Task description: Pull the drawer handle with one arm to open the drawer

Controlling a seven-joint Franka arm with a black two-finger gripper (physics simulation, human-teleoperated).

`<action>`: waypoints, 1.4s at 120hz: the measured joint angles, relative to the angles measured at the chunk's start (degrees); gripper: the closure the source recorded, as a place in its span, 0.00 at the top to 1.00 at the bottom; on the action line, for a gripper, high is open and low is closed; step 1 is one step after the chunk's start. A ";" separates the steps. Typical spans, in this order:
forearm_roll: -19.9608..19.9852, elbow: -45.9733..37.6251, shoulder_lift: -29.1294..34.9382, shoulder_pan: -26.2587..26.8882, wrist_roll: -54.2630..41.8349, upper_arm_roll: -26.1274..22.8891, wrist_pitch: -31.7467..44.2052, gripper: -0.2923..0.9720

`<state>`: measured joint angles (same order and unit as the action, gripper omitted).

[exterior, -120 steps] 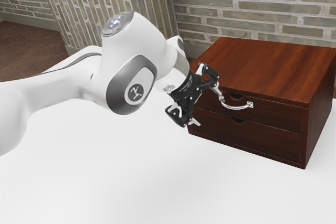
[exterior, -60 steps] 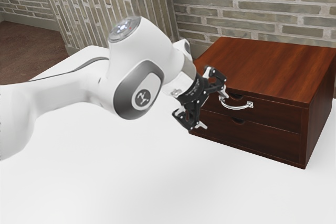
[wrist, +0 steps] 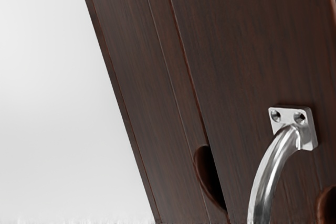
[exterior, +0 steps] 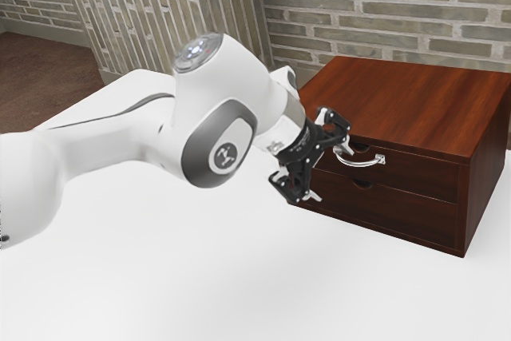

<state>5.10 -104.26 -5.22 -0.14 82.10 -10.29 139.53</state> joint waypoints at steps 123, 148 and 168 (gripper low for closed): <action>-0.20 0.27 -0.35 0.65 0.13 -0.04 0.99 0.30; -0.18 0.24 0.33 0.44 0.07 0.05 0.76 0.20; -0.23 0.06 0.58 0.42 0.05 0.04 0.36 0.17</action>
<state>4.87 -104.20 -4.64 0.28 82.15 -10.25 139.89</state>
